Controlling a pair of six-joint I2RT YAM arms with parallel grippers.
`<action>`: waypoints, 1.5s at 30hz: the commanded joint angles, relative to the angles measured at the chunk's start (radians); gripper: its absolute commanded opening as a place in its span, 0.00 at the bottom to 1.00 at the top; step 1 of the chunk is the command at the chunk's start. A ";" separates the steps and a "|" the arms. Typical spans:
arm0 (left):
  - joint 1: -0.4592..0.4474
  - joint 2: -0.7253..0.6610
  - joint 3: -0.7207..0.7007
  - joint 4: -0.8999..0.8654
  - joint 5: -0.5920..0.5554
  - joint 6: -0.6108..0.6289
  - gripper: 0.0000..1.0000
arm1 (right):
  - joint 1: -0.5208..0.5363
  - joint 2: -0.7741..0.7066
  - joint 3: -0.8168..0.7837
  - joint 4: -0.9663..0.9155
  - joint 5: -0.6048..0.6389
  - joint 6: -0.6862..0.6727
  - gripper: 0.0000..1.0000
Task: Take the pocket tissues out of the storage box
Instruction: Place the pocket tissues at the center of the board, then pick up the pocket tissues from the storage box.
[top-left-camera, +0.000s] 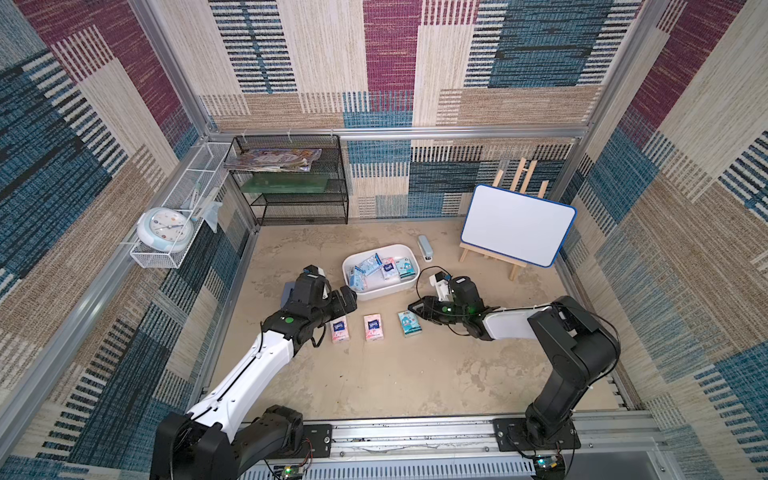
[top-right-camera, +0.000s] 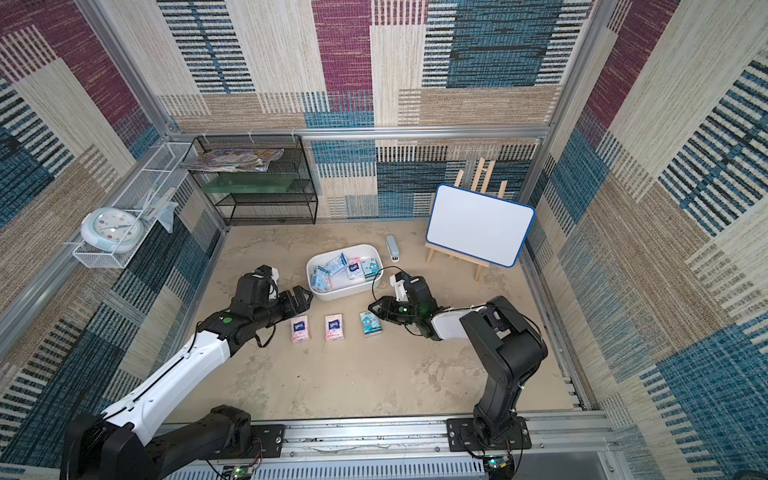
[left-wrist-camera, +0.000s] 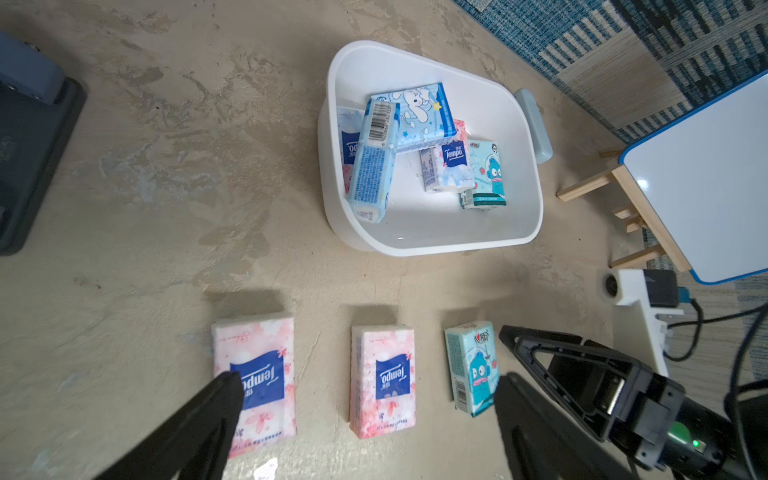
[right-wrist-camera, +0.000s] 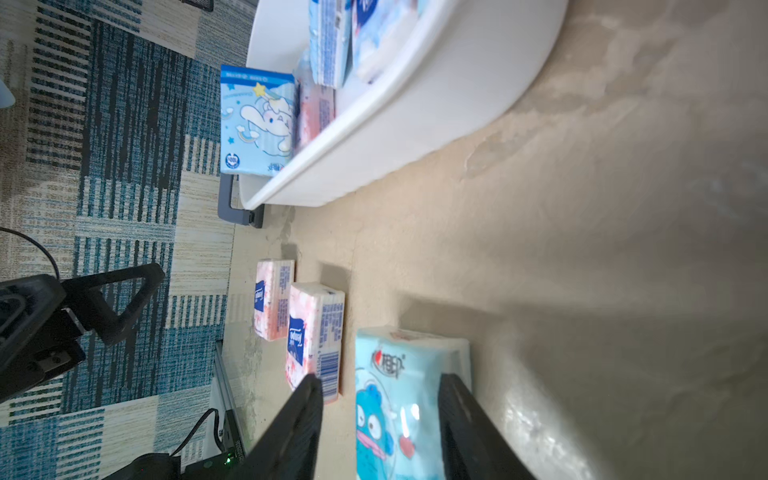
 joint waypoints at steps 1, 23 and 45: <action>0.006 -0.005 0.019 -0.018 -0.017 0.024 0.99 | 0.001 -0.035 0.042 -0.146 0.061 -0.087 0.55; 0.012 -0.091 -0.044 -0.108 -0.098 0.109 0.99 | 0.094 0.258 0.714 -0.424 0.065 -0.098 0.74; 0.014 -0.115 -0.093 -0.113 -0.092 0.133 0.99 | 0.146 0.659 1.169 -0.555 -0.031 -0.043 0.91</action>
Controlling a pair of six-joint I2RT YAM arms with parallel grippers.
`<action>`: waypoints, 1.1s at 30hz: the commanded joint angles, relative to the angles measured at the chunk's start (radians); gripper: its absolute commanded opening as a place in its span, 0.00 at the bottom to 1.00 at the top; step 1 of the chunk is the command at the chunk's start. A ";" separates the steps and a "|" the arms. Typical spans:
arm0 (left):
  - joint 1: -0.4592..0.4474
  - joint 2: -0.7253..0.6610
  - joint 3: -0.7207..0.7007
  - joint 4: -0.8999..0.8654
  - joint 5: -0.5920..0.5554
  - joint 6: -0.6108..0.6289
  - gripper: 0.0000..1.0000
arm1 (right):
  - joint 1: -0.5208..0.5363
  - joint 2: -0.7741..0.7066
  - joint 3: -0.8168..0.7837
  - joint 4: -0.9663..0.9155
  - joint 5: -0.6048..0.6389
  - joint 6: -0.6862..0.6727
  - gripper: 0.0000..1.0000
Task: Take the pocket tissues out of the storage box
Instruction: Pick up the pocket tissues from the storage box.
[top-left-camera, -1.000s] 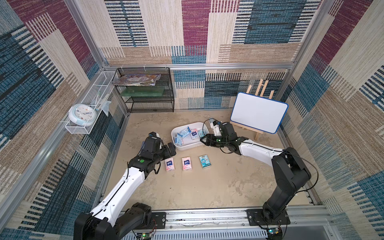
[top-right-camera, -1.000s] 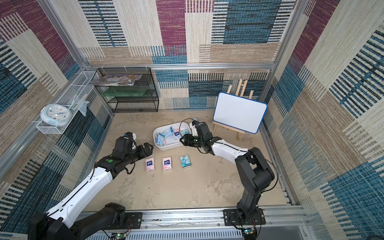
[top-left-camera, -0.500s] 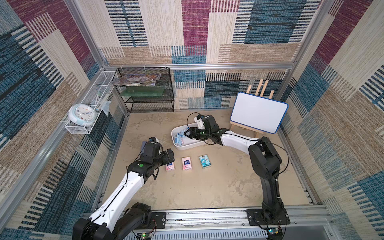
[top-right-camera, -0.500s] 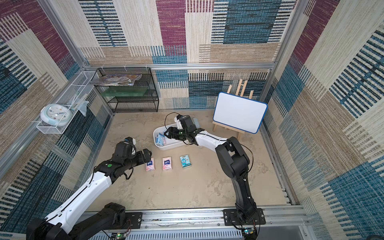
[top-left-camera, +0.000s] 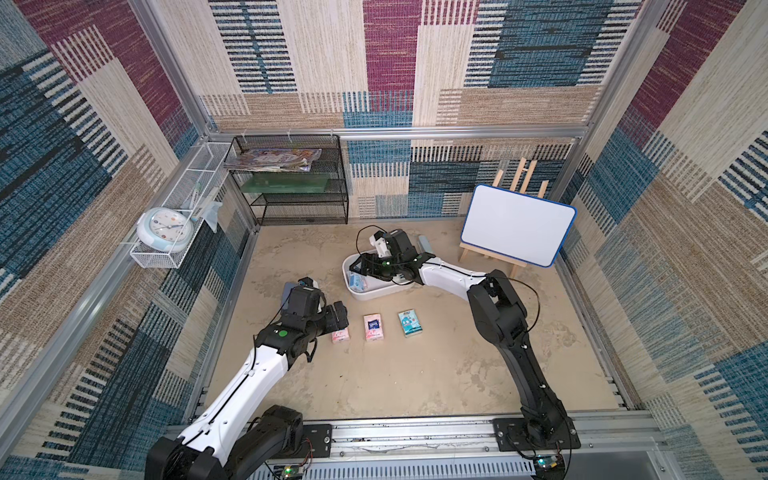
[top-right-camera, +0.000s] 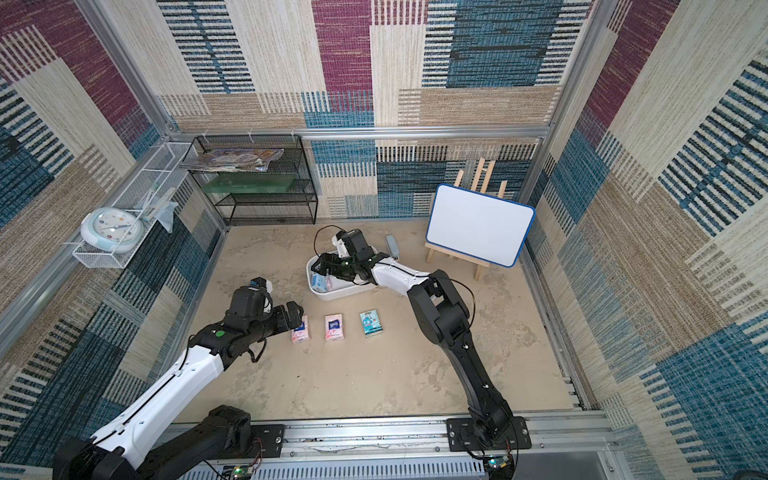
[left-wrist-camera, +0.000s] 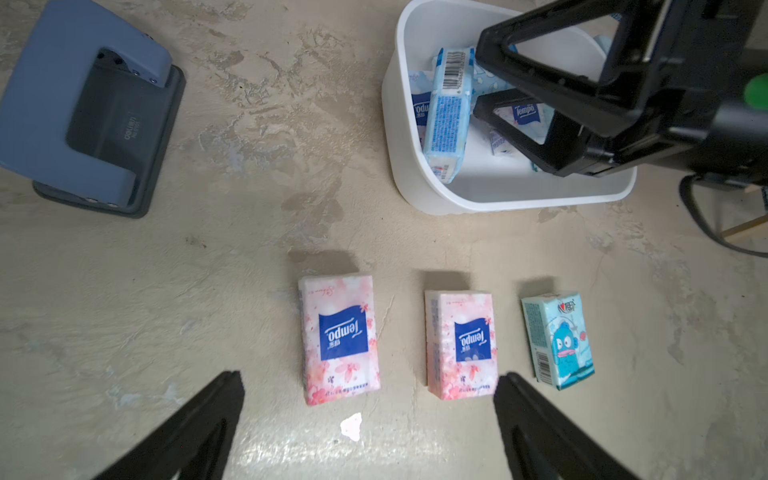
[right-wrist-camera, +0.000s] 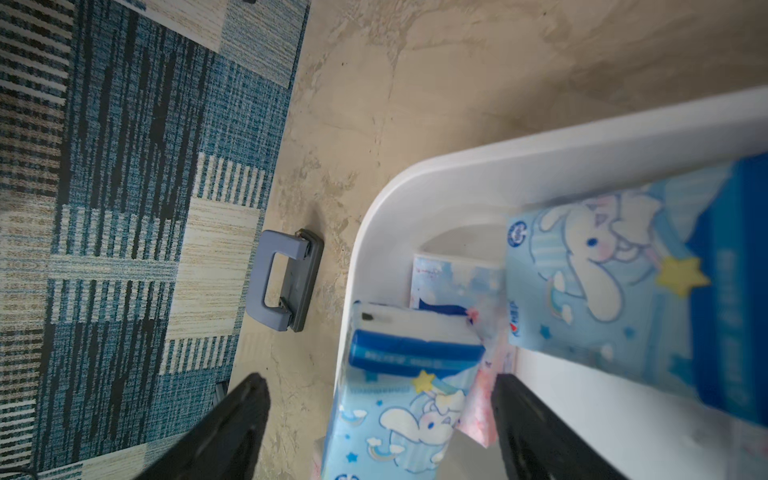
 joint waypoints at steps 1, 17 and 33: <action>0.002 -0.005 0.000 -0.014 0.000 0.014 0.99 | 0.002 0.026 0.028 -0.026 -0.016 0.020 0.92; 0.003 -0.010 -0.010 -0.012 0.000 0.018 0.99 | 0.015 0.095 0.078 -0.017 -0.074 0.066 0.71; 0.005 -0.018 0.010 -0.010 -0.011 0.017 0.99 | 0.017 -0.044 0.011 -0.056 0.015 -0.022 0.55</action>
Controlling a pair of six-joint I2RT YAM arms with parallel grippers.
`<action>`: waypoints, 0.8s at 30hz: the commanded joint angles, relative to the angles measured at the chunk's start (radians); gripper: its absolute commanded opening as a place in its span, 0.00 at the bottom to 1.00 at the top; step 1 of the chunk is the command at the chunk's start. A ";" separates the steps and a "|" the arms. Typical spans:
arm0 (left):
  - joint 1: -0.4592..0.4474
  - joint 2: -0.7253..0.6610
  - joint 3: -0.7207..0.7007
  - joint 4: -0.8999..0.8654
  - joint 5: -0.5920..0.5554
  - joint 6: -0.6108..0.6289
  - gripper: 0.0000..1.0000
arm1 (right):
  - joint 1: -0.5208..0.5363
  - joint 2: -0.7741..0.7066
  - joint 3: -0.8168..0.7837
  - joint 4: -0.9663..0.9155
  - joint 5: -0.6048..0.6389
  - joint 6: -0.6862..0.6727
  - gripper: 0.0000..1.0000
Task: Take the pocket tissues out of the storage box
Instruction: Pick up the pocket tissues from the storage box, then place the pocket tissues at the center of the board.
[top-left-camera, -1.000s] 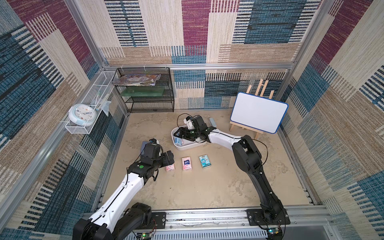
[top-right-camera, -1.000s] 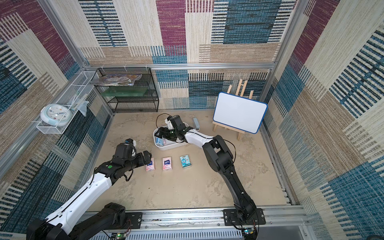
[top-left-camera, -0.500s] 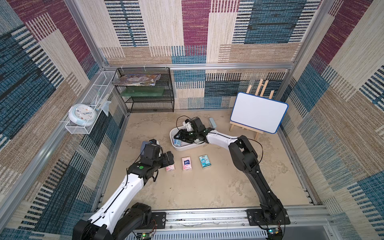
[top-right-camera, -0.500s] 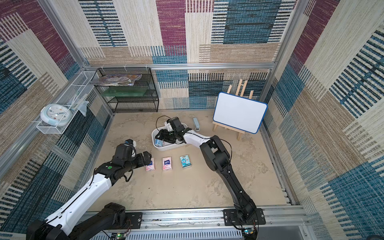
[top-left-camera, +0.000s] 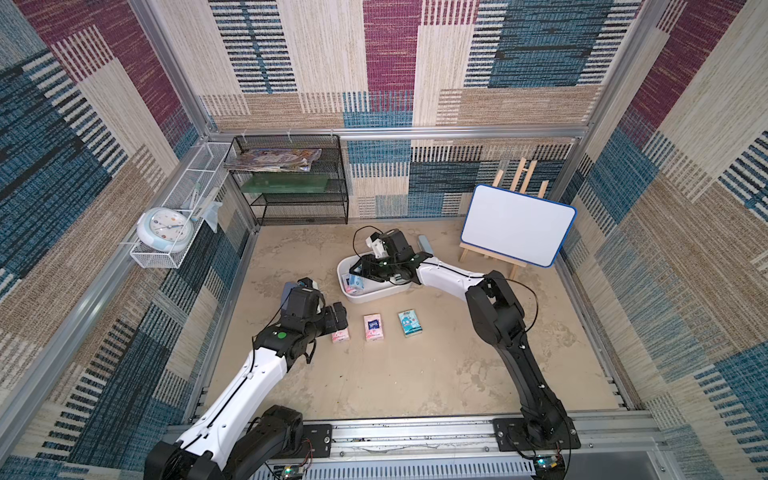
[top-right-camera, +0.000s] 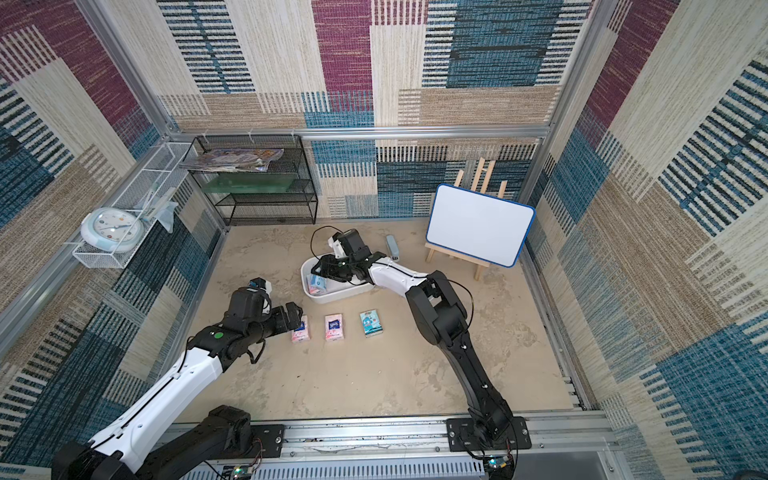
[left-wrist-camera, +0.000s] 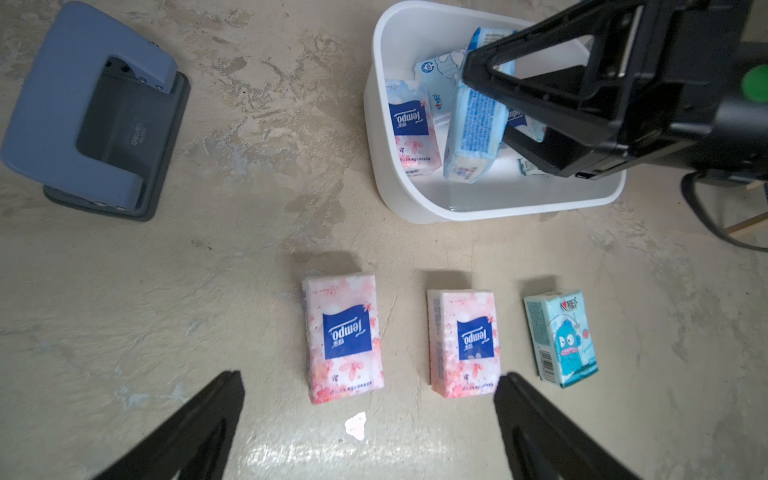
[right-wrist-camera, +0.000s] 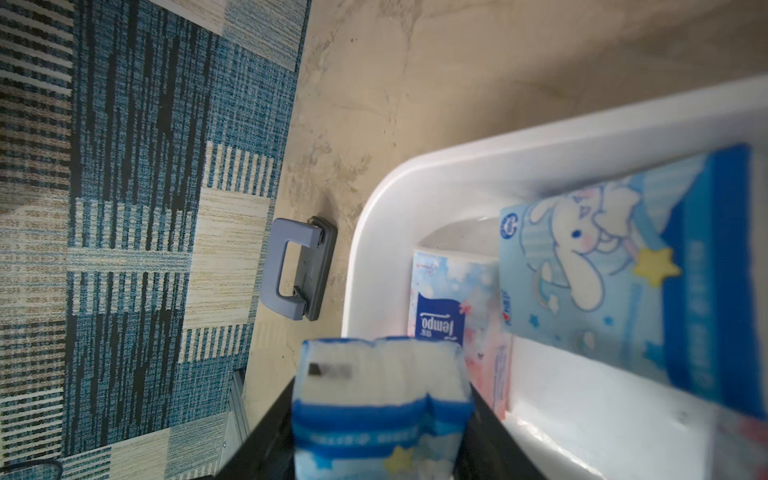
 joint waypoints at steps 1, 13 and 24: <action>0.002 -0.001 0.017 -0.004 -0.007 0.004 0.99 | 0.003 -0.039 -0.012 -0.027 0.039 -0.049 0.54; 0.014 0.036 0.068 0.023 0.006 -0.003 1.00 | -0.032 -0.337 -0.259 -0.141 0.180 -0.168 0.54; 0.022 0.100 0.105 0.034 0.006 0.017 1.00 | -0.124 -0.636 -0.597 -0.253 0.302 -0.278 0.54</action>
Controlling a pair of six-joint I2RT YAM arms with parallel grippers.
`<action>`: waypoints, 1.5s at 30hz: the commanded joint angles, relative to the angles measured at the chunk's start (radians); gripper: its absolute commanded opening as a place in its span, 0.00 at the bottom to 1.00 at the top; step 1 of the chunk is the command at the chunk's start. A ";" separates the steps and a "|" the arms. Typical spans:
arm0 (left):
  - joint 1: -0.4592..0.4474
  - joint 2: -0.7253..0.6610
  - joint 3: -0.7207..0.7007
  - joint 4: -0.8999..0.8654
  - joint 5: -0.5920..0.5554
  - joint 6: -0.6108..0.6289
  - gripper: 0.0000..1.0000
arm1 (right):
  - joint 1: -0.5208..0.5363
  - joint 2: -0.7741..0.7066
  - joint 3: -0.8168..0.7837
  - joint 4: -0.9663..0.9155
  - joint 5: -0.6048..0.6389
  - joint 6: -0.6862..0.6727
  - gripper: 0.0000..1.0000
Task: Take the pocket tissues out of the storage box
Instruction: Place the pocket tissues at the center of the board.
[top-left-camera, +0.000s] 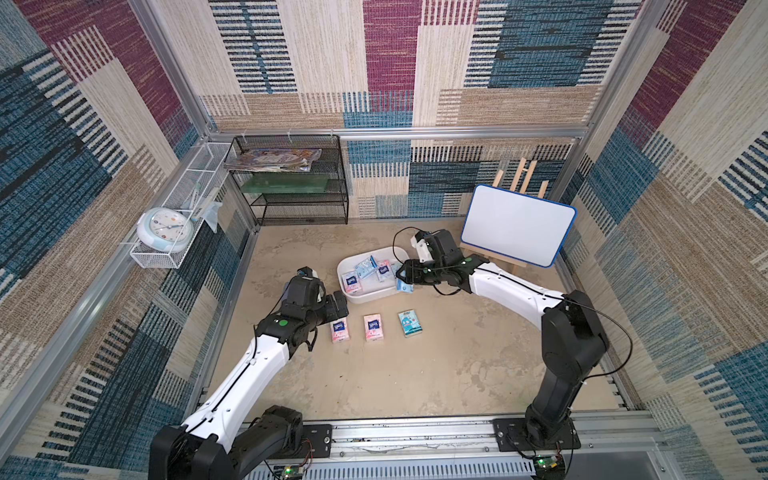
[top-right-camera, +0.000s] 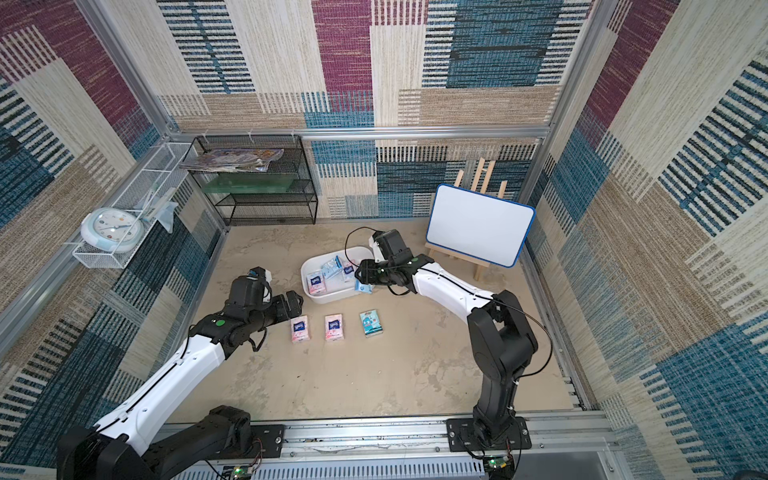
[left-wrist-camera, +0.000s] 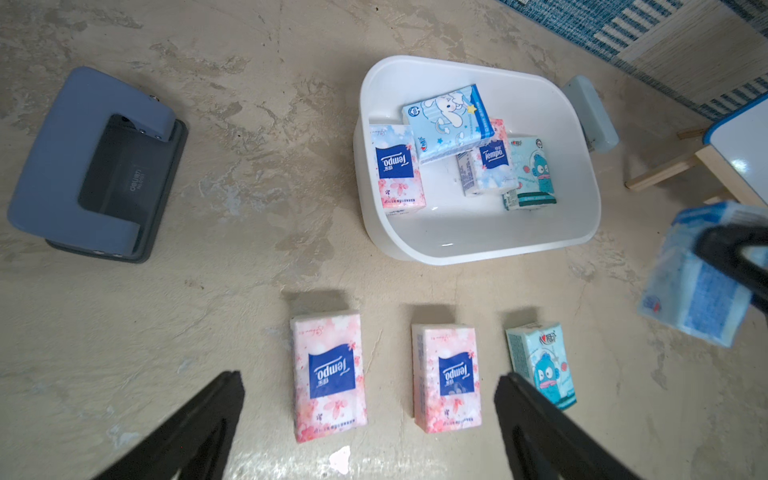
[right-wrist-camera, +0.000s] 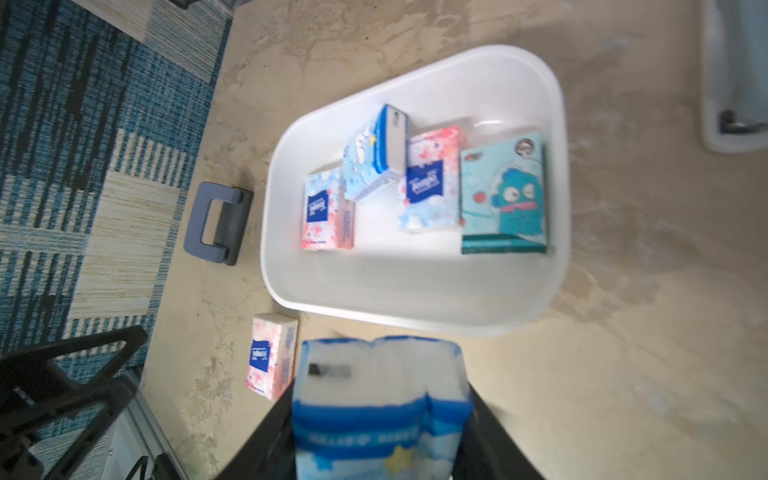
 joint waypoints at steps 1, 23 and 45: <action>0.003 0.014 0.016 0.016 0.002 0.017 1.00 | -0.029 -0.065 -0.070 -0.051 0.058 -0.052 0.54; 0.008 0.090 0.059 0.017 -0.013 0.030 1.00 | -0.129 -0.048 -0.292 -0.138 0.149 -0.146 0.54; 0.011 0.143 0.118 0.020 0.003 0.088 1.00 | -0.129 0.006 -0.195 -0.212 0.182 -0.166 0.71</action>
